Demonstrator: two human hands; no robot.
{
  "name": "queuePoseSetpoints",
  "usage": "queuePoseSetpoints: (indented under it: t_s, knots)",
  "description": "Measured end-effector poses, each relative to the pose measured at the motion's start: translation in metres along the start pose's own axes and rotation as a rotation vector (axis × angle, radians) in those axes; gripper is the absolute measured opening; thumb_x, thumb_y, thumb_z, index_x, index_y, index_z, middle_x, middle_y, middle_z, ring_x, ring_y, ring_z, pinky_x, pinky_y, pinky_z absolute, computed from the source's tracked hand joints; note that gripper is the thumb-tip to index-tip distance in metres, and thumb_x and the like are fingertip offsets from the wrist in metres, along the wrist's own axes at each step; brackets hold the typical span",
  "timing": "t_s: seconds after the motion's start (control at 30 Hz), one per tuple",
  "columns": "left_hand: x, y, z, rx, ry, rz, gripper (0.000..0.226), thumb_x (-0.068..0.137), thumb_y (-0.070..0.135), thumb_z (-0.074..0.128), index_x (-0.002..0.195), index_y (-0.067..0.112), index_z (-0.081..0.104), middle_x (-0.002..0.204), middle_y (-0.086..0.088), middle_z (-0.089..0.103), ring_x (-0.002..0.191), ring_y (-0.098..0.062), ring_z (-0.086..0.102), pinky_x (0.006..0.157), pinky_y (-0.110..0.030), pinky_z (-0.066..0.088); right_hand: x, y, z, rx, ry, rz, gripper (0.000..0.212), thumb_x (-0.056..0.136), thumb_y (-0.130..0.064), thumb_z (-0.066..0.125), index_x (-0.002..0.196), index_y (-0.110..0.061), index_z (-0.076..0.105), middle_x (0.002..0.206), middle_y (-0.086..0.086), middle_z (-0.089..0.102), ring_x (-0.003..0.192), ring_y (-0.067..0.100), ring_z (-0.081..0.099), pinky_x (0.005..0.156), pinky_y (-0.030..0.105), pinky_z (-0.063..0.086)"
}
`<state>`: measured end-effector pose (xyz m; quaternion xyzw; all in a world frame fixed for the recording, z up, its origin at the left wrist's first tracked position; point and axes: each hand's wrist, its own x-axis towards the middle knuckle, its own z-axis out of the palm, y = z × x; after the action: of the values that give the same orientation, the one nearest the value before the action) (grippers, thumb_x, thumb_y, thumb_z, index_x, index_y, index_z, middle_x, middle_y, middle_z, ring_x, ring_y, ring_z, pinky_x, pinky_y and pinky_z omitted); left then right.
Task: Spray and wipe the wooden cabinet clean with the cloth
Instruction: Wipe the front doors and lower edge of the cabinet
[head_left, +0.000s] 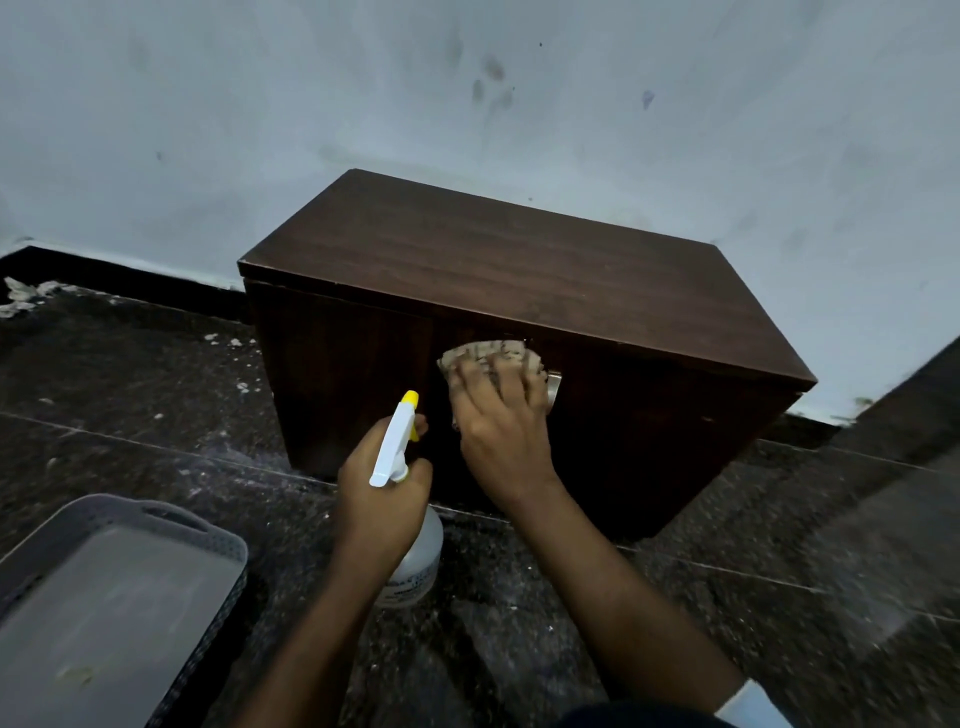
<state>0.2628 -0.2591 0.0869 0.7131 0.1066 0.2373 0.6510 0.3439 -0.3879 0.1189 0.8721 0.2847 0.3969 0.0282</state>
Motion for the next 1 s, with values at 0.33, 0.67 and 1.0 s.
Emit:
queuePoseSetpoints:
  t_s: [0.33,0.67,1.0]
  knots:
    - [-0.007,0.0,0.01,-0.018,-0.027,0.003,0.045,0.082,-0.011,0.061,0.109,0.024,0.073,0.07,0.016,0.065,0.054,0.001,0.058,0.052,-0.01,0.042,-0.007,0.009,0.005,0.105,-0.015,0.015,0.042,0.089,-0.012,0.053,0.127,-0.01,0.071,0.134,0.006,0.066,0.124,0.034,0.054,0.099,0.054,0.044]
    - [-0.008,0.014,0.017,-0.047,-0.086,0.033,0.044,0.078,0.005,0.058,0.107,0.035,0.073,0.091,0.018,0.074,0.058,-0.001,0.06,0.052,-0.014,0.045,-0.031,0.03,-0.024,0.41,0.345,0.469,0.056,0.077,0.009,0.047,0.125,-0.008,0.071,0.134,0.008,0.066,0.118,0.033,0.051,0.103,0.04,0.041]
    - [-0.017,0.014,0.032,-0.06,-0.129,0.018,0.045,0.077,0.006,0.056,0.11,0.031,0.073,0.103,0.015,0.076,0.058,-0.002,0.059,0.053,-0.014,0.043,-0.04,0.066,-0.016,0.423,0.253,0.603,0.053,0.073,0.005,0.043,0.115,-0.007,0.074,0.12,0.005,0.072,0.109,0.026,0.056,0.093,0.043,0.051]
